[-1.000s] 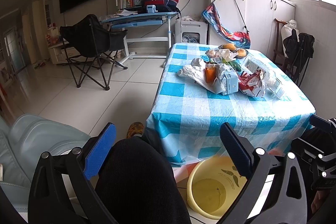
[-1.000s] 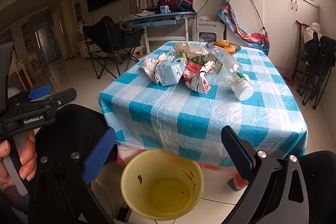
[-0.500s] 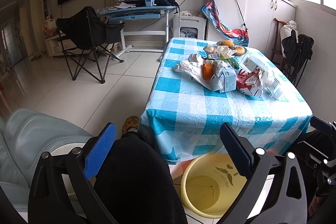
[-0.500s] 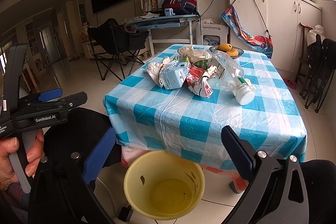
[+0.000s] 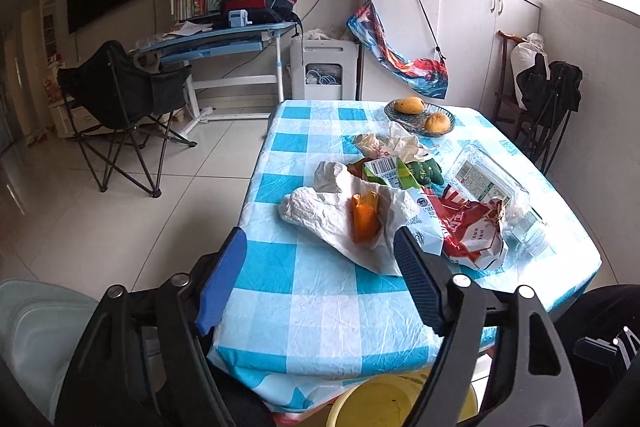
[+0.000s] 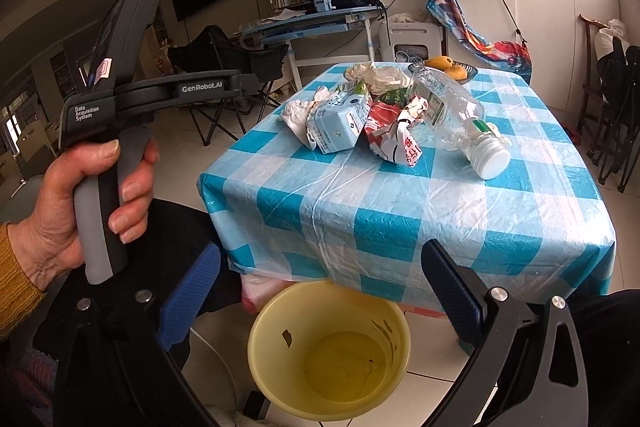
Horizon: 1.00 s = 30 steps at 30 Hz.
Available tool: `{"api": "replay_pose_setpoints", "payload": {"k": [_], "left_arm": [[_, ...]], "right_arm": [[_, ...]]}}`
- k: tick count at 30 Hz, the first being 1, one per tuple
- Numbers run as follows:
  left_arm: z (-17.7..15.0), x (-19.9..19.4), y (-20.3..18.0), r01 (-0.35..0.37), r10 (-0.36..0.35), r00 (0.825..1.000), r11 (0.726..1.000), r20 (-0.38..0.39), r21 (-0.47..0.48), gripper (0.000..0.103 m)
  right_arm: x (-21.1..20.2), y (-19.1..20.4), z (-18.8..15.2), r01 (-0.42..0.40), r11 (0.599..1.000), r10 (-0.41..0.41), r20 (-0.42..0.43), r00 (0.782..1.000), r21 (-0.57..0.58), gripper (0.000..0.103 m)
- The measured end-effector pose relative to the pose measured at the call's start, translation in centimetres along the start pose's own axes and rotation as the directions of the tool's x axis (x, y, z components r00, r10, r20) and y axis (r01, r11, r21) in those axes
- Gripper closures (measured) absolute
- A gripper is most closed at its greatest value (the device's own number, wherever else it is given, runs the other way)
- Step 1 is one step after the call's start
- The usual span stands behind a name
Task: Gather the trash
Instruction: 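Reach the left tool to the orange peel on the white bag and close, then lift the orange peel with the left tool while the right tool grasps the white plastic bag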
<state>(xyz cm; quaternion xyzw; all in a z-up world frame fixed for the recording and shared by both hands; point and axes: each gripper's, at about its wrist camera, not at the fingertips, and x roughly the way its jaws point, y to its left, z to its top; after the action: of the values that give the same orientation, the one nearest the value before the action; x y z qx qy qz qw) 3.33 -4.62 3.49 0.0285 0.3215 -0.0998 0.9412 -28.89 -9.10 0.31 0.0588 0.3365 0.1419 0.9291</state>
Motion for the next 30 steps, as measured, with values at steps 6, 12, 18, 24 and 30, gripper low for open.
{"api": "replay_pose_setpoints", "payload": {"k": [6,12,18,24,30], "left_arm": [[2.3,7.0,-0.7,0.052,-0.054,0.995,0.998,-0.086,-0.024,0.051],[2.0,12.1,-1.3,0.072,-0.077,0.981,0.997,-0.180,-0.038,0.052],[1.5,12.7,-0.8,0.143,-0.156,0.971,0.986,-0.180,-0.083,0.077],[0.9,9.5,2.4,0.191,-0.217,0.967,0.965,-0.136,-0.178,0.086],[-1.2,8.1,6.4,0.197,-0.248,0.955,0.940,-0.163,-0.278,0.085]], "right_arm": [[1.2,0.0,-0.3,0.001,1.000,-0.001,-0.038,0.999,0.001,0.006],[2.2,-0.5,-0.4,0.002,1.000,-0.001,-0.070,0.998,0.017,0.006],[2.9,-1.0,-0.5,0.004,0.999,-0.001,-0.090,0.996,0.034,0.006],[3.3,-0.7,-0.3,0.009,1.000,-0.007,-0.097,0.995,0.018,0.006],[3.6,0.4,0.2,0.018,0.999,-0.022,-0.098,0.995,-0.043,0.006]]}}
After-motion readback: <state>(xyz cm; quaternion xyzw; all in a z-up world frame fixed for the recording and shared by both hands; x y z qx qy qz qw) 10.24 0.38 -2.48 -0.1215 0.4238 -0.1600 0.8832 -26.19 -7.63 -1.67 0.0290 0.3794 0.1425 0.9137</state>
